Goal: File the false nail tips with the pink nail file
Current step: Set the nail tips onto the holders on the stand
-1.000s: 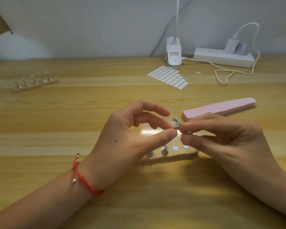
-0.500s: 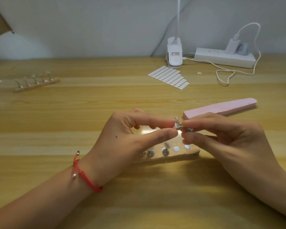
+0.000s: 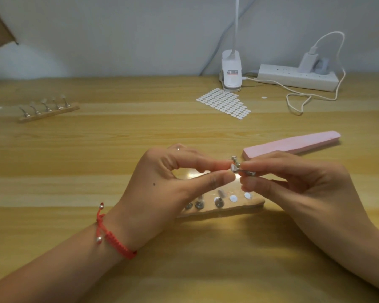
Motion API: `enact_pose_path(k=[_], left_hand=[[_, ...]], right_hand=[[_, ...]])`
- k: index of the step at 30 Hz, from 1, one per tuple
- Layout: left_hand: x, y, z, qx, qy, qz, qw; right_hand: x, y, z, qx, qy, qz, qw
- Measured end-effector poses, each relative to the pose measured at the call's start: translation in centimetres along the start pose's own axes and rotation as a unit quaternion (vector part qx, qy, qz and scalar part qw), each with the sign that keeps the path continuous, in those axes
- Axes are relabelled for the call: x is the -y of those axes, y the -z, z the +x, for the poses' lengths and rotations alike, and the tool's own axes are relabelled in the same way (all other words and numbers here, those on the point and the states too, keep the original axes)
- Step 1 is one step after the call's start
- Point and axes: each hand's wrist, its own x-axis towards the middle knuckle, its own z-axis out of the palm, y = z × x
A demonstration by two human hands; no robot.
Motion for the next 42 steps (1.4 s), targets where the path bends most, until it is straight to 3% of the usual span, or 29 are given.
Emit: enact_pose_path(k=[4,9,14,42], left_hand=[[0.21,0.07,-0.04,-0.034,0.002,0.046,0.998],[-0.01,0.01,-0.05,-0.005,-0.026,0.009,1.0],[-0.09,0.15,0.11,-0.023,0.0,-0.019,1.0],[0.12,-0.55,-0.36,-0.047,-0.031,0.029,0.998]], right_hand=[[-0.01,-0.03,0.06,0.0,0.002,0.01,1.0],[-0.02,0.07,0.16,0.008,-0.007,0.027,1.0],[0.01,0.16,0.17,0.018,-0.026,0.042,0.999],[-0.06,0.25,0.08,0.012,-0.018,0.029,0.999]])
